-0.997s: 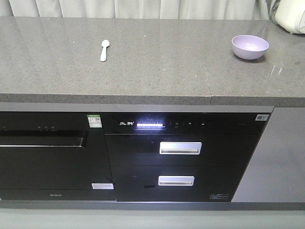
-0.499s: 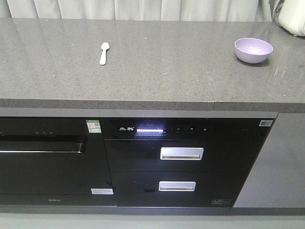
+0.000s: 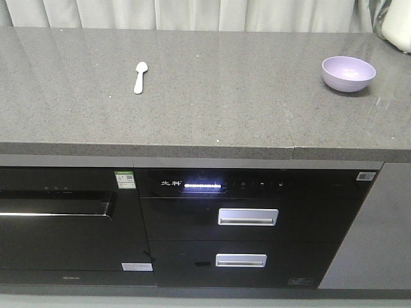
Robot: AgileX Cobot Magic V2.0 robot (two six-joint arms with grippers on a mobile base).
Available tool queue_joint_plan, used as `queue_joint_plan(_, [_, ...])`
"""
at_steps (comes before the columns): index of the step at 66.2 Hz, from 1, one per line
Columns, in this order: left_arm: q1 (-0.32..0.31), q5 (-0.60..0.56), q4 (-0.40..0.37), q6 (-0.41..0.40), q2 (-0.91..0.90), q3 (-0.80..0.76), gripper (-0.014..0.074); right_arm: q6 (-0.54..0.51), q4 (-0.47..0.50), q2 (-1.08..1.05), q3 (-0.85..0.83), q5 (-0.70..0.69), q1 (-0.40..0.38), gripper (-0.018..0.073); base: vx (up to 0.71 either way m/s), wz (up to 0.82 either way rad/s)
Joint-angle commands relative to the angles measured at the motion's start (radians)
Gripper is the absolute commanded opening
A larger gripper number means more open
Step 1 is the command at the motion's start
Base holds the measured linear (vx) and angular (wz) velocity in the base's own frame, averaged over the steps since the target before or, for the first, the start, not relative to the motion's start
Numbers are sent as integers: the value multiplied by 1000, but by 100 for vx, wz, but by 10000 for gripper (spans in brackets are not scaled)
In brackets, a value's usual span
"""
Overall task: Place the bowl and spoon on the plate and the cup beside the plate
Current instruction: 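Approach the counter until the spoon and bowl are within reach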
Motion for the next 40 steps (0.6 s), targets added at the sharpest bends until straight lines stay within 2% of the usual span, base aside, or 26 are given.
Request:
queue_joint_plan(1, [0,-78,0,-11,-17,30,-6,-4,-5,-11,16,-78,-7,-5,7,1])
queue_joint_plan(40, [0,-78,0,-11,-17,30,-6,-4,-5,-11,16,-78,-7,-5,6,1])
